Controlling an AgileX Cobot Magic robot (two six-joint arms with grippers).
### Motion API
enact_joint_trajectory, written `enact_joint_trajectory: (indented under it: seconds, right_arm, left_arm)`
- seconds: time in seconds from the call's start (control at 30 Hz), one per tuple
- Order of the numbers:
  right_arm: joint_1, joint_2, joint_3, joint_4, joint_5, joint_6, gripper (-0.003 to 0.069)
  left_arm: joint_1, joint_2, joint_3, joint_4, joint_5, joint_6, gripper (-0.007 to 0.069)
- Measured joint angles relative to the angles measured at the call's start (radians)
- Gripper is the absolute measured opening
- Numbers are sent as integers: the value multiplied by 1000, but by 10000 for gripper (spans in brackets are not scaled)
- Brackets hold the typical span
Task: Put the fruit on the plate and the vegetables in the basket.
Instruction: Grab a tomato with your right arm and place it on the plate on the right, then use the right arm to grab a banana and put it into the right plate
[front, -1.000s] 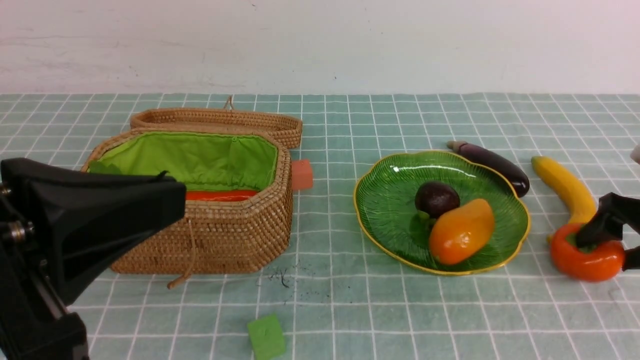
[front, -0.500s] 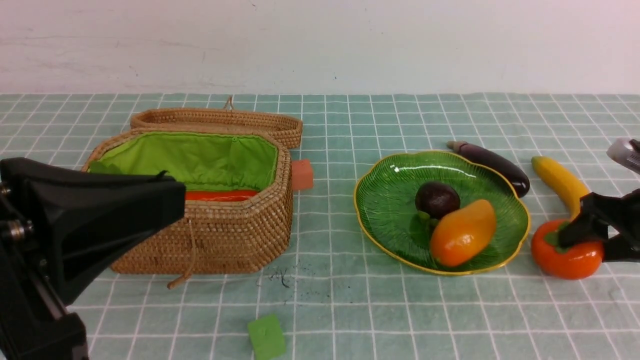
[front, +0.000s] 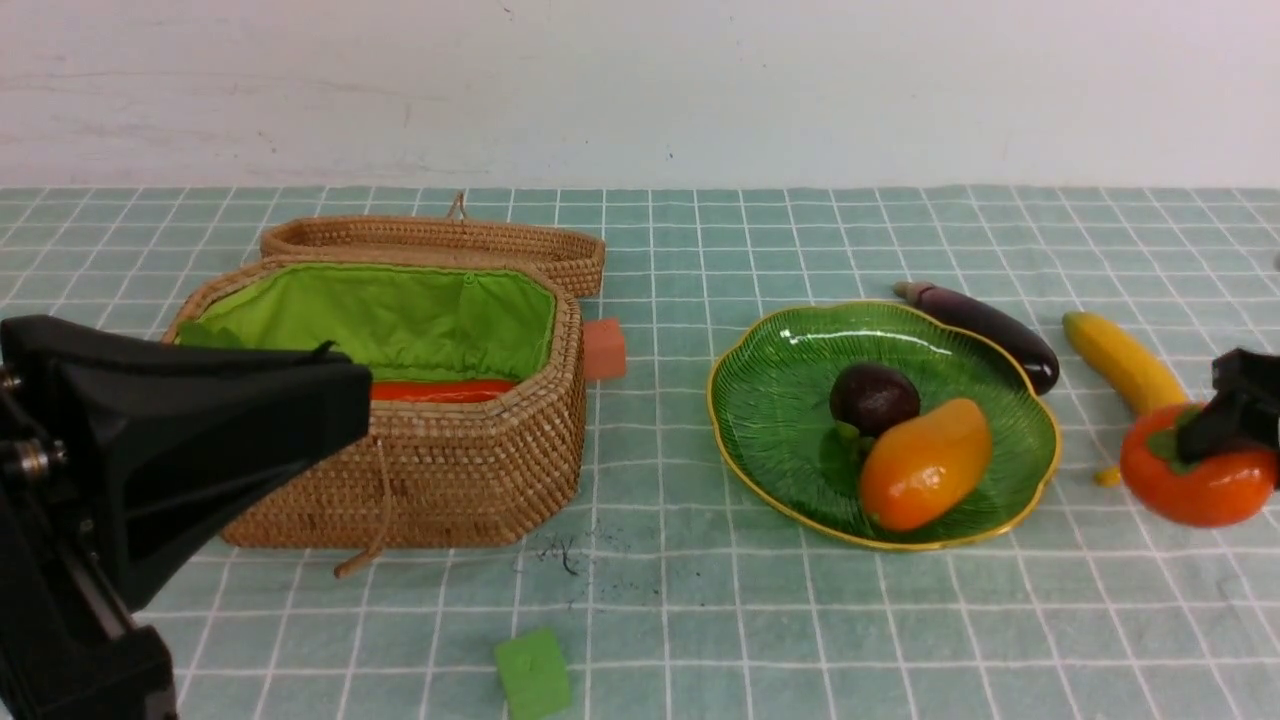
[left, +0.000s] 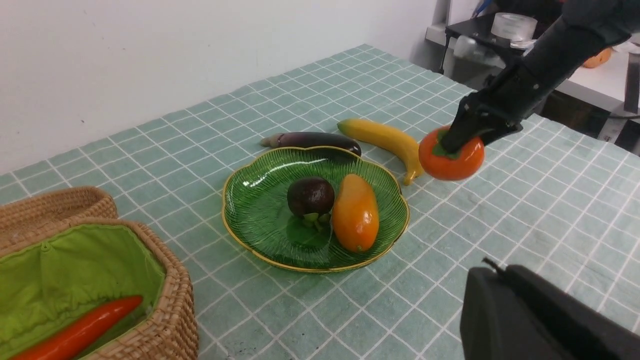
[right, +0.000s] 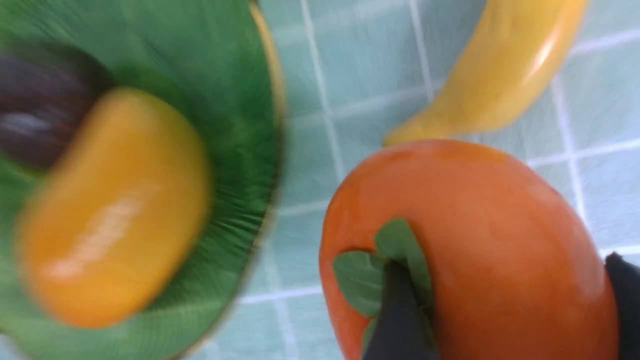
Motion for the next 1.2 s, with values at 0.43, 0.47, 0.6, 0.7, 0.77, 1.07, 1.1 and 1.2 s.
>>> enact_joint_trajectory:
  seconds: [0.43,0.47,0.6,0.7,0.77,1.07,1.1,1.2]
  right_arm:
    - [297,223,-182,205,-346,-124,472]
    - [301,247,-197,205,-351,-125,472]
    - [313,327,-267,206,-348,-125,472]
    - [313,339,-280,201,-329,-125,505]
    - [310,336,-287,163,-294,-125,610]
    - [221,176,-293,-113,-122,57,596]
    - [203,161,-295,-180,-107,127,554]
    - [164,167,-299,-343,-101,263,468]
  left_arm:
    - [0,0,0,0,-52,0,15]
    - [0,0,0,0,-52,0,15]
    - [0,0,0,0,-55,0,15]
    - [0,0,0,0,-57,0,14]
    - [0,0,0,0,-57,0,11]
    - [0,0,0,0,-73,0,9]
    - [0,0,0,0,-80,0,9]
    - [0,0,0,0,-97,0,9]
